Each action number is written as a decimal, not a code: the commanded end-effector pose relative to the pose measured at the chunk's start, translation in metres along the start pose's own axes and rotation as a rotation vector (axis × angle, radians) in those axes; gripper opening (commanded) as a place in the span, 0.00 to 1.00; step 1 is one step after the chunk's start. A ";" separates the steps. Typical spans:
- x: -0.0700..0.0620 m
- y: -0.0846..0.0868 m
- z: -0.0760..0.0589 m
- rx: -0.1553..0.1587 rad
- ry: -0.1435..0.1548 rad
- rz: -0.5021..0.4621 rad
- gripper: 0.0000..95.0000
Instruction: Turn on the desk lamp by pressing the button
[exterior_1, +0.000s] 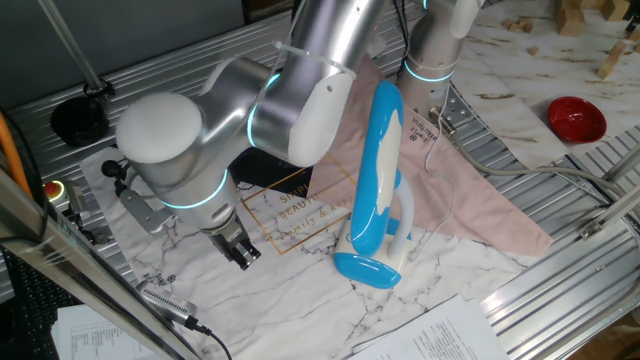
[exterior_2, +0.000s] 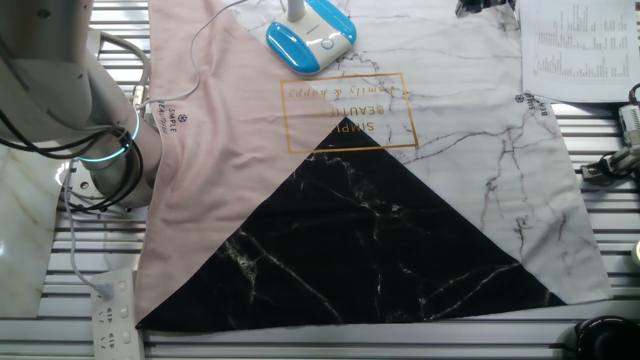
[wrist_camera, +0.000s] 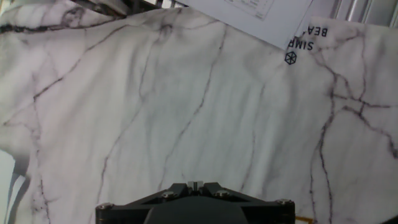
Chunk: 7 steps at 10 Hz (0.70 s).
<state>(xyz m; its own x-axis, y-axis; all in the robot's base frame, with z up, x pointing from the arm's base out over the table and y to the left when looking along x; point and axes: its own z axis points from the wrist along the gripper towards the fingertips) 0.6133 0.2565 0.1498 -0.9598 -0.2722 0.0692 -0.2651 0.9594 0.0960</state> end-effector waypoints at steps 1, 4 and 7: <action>0.010 0.014 0.002 0.008 0.008 0.011 0.00; 0.034 0.028 -0.003 0.028 0.032 0.014 0.00; 0.030 0.034 0.002 -0.020 0.017 0.022 0.00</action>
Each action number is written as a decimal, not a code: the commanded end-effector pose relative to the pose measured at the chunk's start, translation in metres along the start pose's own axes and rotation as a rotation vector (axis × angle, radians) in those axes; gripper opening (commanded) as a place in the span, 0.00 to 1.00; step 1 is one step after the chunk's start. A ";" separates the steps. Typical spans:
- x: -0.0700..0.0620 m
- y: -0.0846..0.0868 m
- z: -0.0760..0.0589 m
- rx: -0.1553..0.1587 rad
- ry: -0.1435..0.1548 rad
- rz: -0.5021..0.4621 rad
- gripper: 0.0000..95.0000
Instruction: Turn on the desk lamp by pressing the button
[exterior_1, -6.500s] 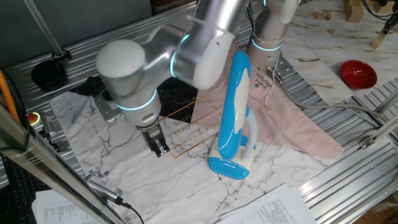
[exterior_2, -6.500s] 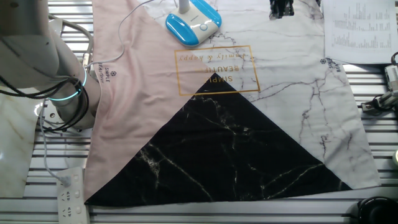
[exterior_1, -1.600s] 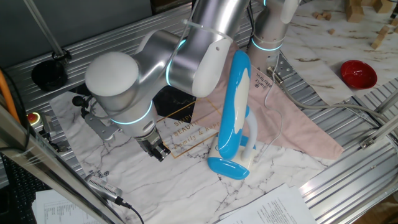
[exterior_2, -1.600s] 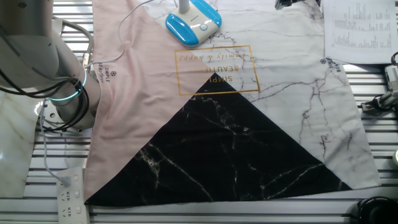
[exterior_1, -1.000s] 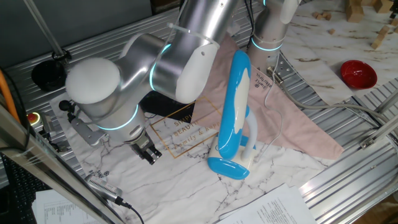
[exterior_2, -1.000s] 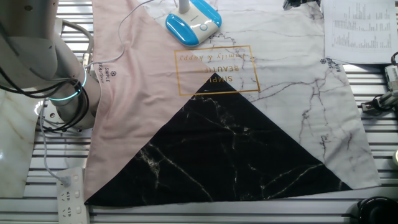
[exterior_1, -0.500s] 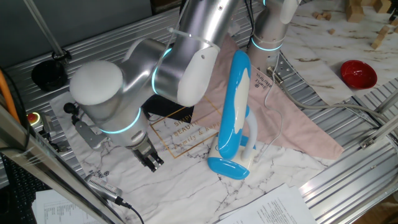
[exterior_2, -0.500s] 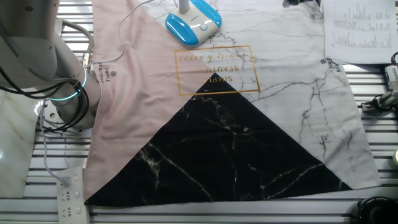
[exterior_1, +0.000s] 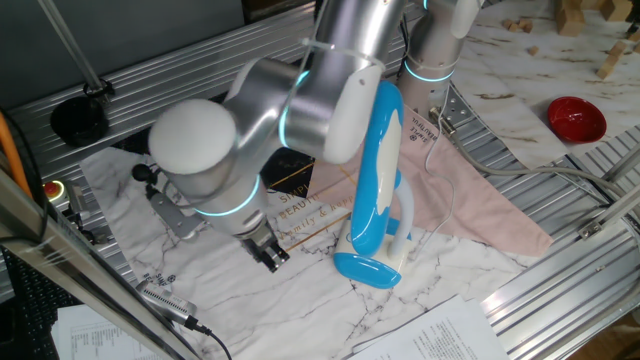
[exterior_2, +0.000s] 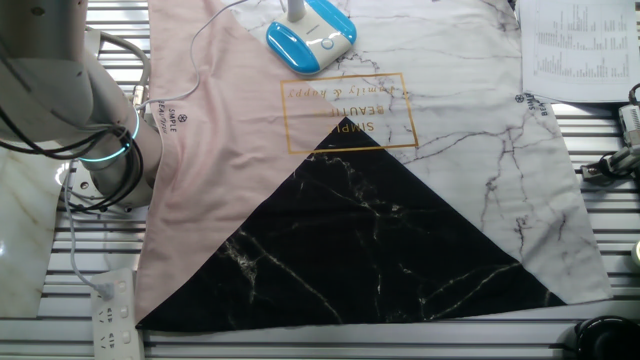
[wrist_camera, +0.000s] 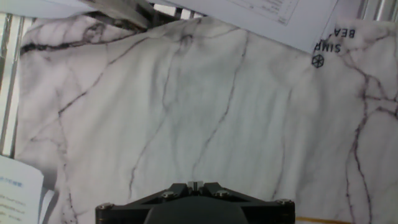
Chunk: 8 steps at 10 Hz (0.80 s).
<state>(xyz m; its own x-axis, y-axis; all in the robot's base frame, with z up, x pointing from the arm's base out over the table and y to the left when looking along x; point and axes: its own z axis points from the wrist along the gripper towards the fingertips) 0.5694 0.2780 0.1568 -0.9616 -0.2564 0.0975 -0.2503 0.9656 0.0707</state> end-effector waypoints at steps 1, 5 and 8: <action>-0.014 0.005 0.006 -0.053 -0.014 0.003 0.00; -0.034 0.015 0.011 -0.147 -0.035 0.033 0.00; -0.035 0.015 0.011 -0.125 -0.012 0.018 0.00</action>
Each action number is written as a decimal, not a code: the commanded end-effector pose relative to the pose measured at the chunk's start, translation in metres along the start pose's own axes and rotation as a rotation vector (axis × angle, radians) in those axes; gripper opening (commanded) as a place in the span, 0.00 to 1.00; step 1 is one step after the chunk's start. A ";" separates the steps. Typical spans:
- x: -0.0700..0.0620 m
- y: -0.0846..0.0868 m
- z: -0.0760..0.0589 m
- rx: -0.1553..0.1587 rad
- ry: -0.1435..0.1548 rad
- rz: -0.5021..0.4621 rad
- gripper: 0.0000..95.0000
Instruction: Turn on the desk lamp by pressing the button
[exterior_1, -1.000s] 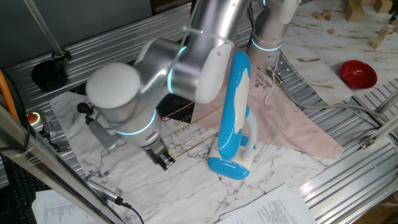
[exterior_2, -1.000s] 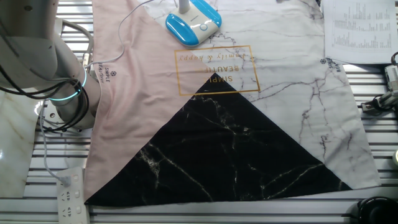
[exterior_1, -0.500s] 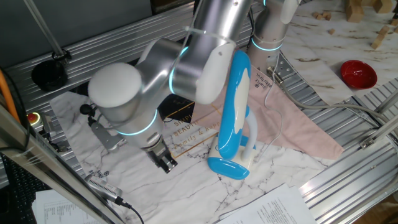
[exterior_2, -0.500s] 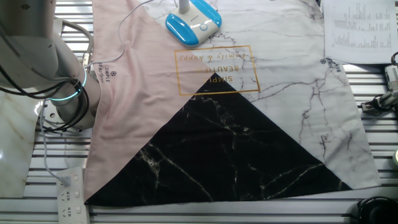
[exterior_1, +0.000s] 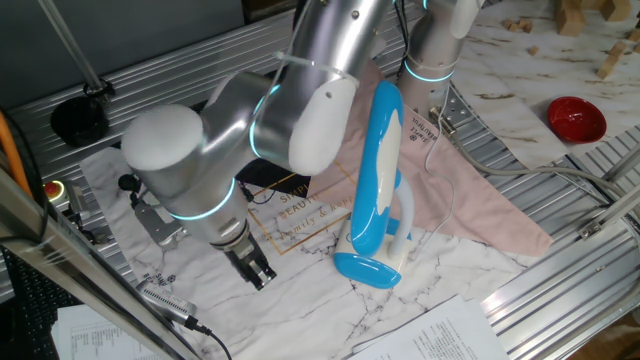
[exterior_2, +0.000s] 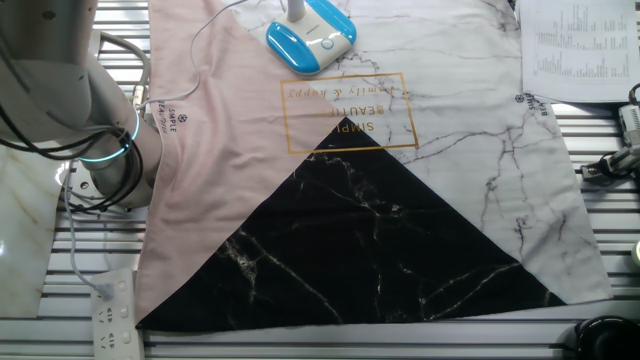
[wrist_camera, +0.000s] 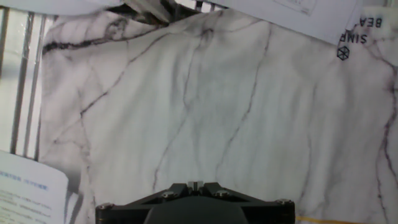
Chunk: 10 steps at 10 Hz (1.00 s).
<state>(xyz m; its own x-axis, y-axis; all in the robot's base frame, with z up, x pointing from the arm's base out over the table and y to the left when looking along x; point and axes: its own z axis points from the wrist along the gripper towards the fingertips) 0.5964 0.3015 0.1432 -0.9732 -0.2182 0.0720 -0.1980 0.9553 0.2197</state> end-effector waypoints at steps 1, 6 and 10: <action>-0.002 0.000 -0.001 0.094 0.058 -0.058 0.00; -0.003 -0.003 -0.003 0.209 0.188 -0.132 0.00; 0.001 -0.004 -0.006 0.163 0.275 -0.105 0.00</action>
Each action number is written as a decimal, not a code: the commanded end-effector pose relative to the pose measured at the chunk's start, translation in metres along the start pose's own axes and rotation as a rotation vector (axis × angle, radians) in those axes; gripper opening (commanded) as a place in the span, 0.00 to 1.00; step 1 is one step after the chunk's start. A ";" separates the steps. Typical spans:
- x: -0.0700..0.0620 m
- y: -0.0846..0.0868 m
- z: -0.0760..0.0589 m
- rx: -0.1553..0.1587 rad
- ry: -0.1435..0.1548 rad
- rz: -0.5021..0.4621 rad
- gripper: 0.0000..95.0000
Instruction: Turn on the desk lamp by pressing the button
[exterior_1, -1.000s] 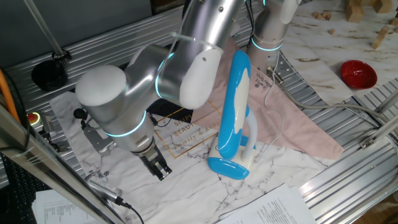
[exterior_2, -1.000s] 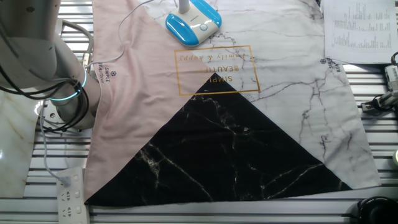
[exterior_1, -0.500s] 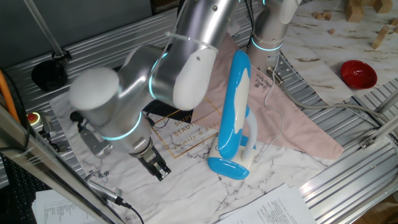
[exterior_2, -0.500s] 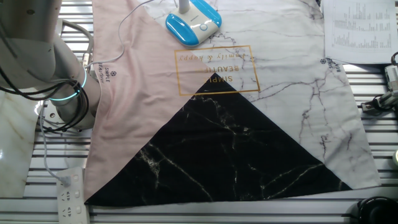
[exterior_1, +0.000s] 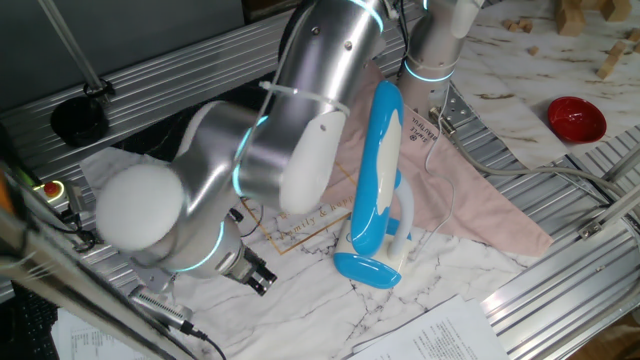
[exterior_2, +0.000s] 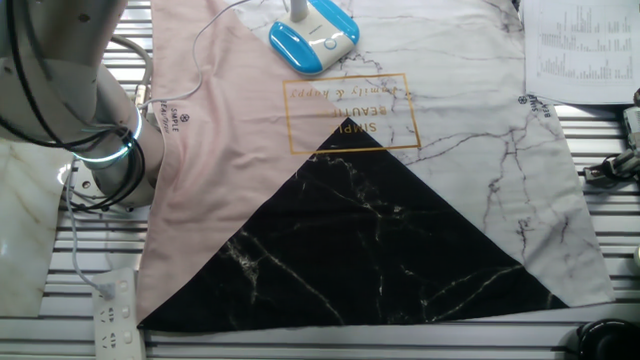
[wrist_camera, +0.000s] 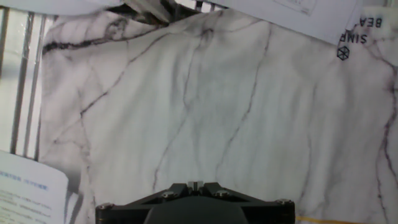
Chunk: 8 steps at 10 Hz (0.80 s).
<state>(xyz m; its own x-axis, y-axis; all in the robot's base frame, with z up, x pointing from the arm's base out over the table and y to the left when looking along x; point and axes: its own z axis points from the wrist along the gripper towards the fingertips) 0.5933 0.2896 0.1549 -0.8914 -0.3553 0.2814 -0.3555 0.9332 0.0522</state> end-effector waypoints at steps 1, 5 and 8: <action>-0.004 0.003 0.004 -0.039 0.040 0.011 0.00; 0.023 0.001 -0.001 -0.059 -0.140 0.000 0.00; 0.038 -0.001 -0.007 -0.060 -0.189 -0.026 0.00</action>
<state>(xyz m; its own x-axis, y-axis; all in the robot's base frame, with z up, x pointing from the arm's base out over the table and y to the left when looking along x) 0.5868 0.2867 0.1688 -0.8958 -0.3495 0.2745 -0.3232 0.9363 0.1371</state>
